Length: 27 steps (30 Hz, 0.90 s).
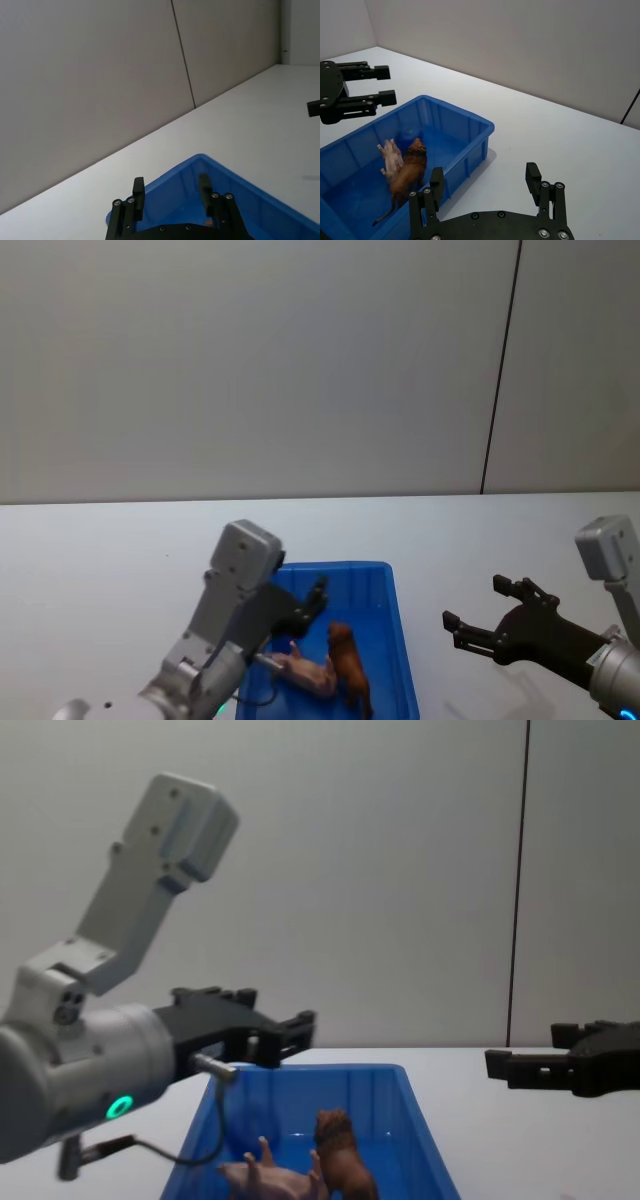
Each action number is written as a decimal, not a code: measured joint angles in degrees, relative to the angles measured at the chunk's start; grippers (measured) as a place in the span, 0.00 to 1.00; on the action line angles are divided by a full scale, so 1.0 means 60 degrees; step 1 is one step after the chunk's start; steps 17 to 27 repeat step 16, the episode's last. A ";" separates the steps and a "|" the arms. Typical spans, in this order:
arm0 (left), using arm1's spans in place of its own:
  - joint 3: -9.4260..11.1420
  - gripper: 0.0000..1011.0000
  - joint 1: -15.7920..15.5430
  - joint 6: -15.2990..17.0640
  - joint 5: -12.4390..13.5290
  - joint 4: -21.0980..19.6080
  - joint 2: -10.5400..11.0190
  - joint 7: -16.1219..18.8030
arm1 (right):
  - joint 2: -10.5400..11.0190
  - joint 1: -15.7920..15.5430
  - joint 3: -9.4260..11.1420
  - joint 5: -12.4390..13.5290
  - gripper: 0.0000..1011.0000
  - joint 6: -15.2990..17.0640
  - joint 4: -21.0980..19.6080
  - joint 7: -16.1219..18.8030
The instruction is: Pick up the two dolls from the table and place them into the box.
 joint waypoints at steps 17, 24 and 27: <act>0.0119 0.99 -0.0520 -0.0767 0.0195 0.0570 -0.0450 -0.0904 | 0.0000 0.0000 0.0000 0.0000 0.99 0.0000 0.0000 0.0000; 0.0119 0.99 -0.0520 -0.0767 0.0195 0.0570 -0.0450 -0.0904 | 0.0000 0.0000 0.0000 0.0000 0.99 0.0000 0.0000 0.0000; 0.0119 0.99 -0.0520 -0.0767 0.0195 0.0570 -0.0450 -0.0904 | 0.0000 0.0000 0.0000 0.0000 0.99 0.0000 0.0000 0.0000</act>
